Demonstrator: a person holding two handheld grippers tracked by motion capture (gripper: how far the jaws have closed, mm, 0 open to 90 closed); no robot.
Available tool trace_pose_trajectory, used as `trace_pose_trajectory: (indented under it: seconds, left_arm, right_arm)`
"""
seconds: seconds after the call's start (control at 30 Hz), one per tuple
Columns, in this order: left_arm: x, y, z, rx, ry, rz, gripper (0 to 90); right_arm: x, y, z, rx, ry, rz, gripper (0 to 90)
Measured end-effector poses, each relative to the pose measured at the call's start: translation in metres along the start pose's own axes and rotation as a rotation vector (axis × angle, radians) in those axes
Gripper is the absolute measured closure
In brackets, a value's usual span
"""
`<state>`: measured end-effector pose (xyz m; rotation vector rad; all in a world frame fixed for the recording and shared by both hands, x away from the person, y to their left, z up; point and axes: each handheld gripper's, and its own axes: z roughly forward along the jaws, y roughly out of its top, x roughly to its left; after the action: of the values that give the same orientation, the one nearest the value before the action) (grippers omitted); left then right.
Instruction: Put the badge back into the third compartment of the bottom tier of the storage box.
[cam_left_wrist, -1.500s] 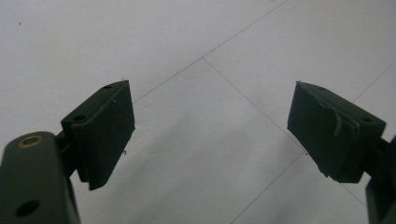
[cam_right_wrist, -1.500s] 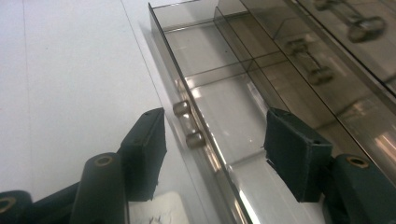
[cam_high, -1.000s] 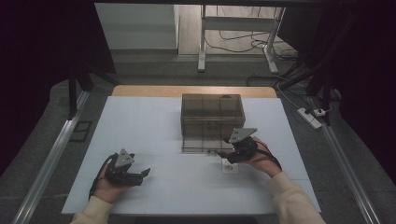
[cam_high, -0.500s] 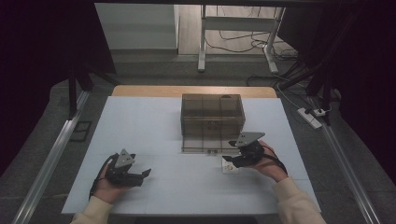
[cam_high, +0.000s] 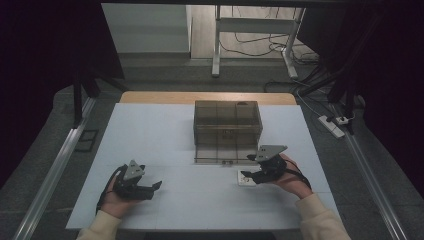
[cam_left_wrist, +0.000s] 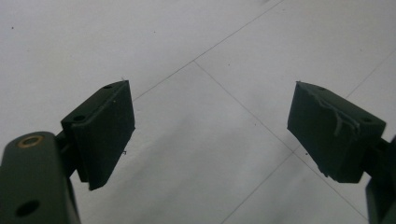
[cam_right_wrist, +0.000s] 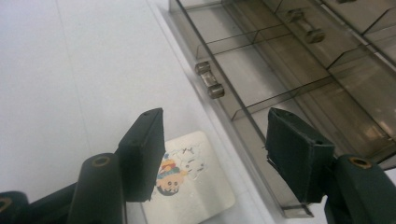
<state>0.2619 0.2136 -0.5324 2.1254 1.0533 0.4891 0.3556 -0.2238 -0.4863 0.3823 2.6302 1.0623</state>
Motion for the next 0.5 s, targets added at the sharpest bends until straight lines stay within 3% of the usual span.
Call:
trace_pose_trajectory:
  seconds: [0.27,0.5]
  left_arm:
    - [0.000,0.000,0.001,0.004,0.003,-0.003,15.1]
    - [0.001,0.000,0.000,0.001,-0.002,-0.005,15.0]
  right_arm:
    - [0.004,-0.002,0.009,0.059,0.072,-0.028,37.0]
    - [0.001,-0.006,0.012,0.081,0.089,-0.013,35.0]
